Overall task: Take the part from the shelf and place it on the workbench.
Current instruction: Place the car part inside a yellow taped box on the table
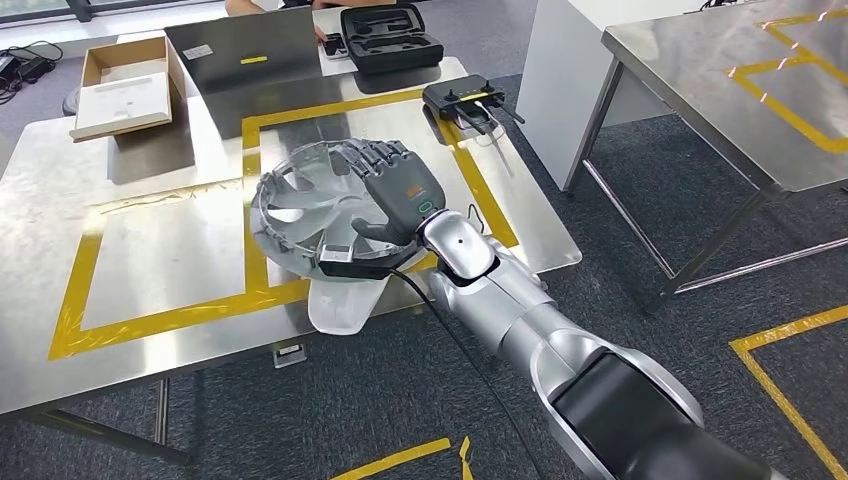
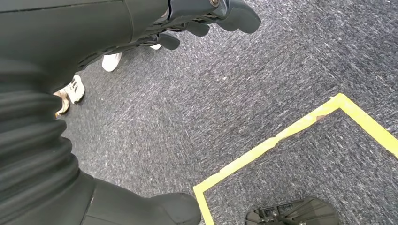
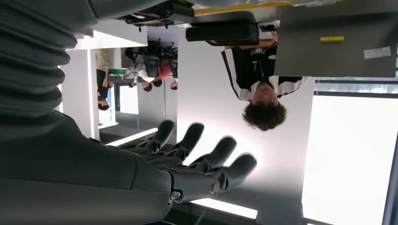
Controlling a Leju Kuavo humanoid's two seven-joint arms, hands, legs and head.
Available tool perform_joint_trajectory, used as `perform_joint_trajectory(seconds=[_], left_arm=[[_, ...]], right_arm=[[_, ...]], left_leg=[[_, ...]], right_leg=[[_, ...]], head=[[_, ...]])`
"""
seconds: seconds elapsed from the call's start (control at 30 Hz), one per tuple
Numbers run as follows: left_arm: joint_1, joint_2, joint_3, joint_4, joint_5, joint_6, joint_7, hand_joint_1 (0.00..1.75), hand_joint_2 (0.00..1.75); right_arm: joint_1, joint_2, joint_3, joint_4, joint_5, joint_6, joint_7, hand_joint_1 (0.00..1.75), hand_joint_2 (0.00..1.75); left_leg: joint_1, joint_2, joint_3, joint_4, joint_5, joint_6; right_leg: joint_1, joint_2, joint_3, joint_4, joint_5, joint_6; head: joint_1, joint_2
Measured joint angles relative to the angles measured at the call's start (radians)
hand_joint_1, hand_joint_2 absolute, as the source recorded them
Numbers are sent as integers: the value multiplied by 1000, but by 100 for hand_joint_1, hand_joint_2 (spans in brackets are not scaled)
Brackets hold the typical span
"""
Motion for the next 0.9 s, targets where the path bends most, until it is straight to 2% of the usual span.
perform_joint_trajectory(seconds=[0.07, 0.43, 0.67, 0.9], left_arm=[[0, 0, 0, 0, 0, 0, -1, 0, 0], [-4, 1, -4, 0, 0, -3, 4, 0, 0], [-3, 9, -19, 0, -21, -29, 10, 0, 0], [0, 16, -27, 0, -20, -24, 3, 0, 0]], right_arm=[[0, -1, 0, 0, 0, -1, 0, 0, 0], [-1, -1, 0, 0, 3, -12, 9, 0, 0], [0, -1, -36, -5, -60, -77, -39, 0, 0], [-2, -1, -66, -29, -65, -99, -58, 0, 0]], left_leg=[[0, 0, 0, 0, 0, 0], [0, 0, 1, 0, 0, 0], [0, 0, 1, 0, 0, 0], [0, 0, 2, 0, 0, 0]], right_leg=[[0, 0, 0, 0, 0, 0], [0, 0, 1, 0, 0, 0], [0, 0, 1, 0, 0, 0], [0, 0, 2, 0, 0, 0]], head=[[0, 0], [0, 0], [0, 0], [0, 0]])
